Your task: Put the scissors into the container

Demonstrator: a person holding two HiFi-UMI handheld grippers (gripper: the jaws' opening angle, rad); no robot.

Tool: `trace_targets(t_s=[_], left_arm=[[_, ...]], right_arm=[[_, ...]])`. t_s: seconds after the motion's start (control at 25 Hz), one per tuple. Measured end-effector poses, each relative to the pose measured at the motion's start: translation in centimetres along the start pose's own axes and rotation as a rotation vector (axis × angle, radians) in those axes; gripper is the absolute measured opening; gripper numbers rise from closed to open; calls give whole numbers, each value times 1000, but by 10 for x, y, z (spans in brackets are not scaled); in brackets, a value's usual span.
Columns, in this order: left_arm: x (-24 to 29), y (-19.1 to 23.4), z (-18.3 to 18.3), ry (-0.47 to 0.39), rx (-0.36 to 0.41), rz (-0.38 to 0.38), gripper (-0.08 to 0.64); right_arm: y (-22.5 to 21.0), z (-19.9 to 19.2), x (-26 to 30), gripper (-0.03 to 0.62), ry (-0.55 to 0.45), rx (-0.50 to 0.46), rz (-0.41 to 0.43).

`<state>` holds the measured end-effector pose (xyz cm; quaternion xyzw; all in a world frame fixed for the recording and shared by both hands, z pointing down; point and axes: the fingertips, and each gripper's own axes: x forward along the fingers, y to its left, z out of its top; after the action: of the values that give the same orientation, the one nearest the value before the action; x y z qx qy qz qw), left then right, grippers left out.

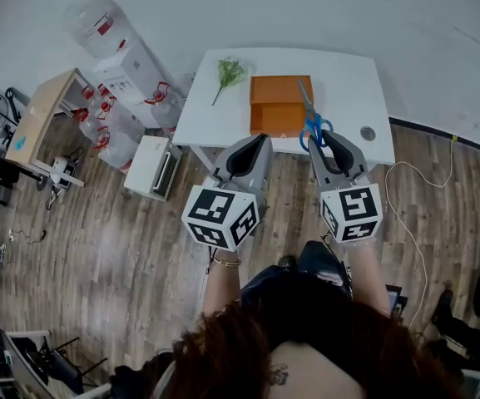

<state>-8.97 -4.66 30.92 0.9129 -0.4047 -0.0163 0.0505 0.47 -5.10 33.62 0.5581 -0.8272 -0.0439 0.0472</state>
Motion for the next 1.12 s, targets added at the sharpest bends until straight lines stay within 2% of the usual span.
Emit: trace_targets(t_s=[0.44, 1.12], left_arm=[[42, 24, -1, -1, -15, 5, 21], [129, 85, 9, -12, -36, 41, 21]], right_arm=[[-30, -9, 42, 80, 31, -43, -3], [-73, -33, 134, 80, 73, -113, 81]])
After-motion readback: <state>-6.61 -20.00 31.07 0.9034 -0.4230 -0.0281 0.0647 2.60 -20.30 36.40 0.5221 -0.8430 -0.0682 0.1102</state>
